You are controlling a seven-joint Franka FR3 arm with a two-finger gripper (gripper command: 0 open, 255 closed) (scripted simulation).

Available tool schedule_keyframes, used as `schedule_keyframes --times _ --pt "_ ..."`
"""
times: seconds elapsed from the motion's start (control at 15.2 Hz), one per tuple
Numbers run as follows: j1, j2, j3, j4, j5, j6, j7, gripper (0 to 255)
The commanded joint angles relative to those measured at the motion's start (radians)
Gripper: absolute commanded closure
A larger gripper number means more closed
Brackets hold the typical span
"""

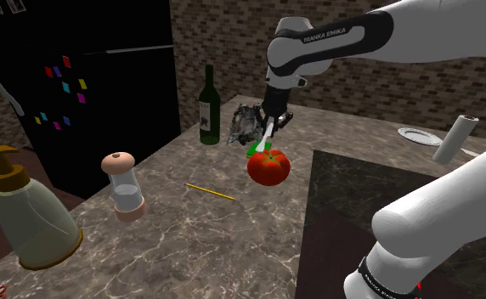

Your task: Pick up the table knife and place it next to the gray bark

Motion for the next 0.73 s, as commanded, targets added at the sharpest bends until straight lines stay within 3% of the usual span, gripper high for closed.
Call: schedule_keyframes --times 0.0,0.66 --pt "-0.020 0.018 -0.029 0.012 -0.013 0.001 -0.044 255" --pt "-0.120 0.164 -0.163 0.150 -0.072 -0.010 -0.247 255"
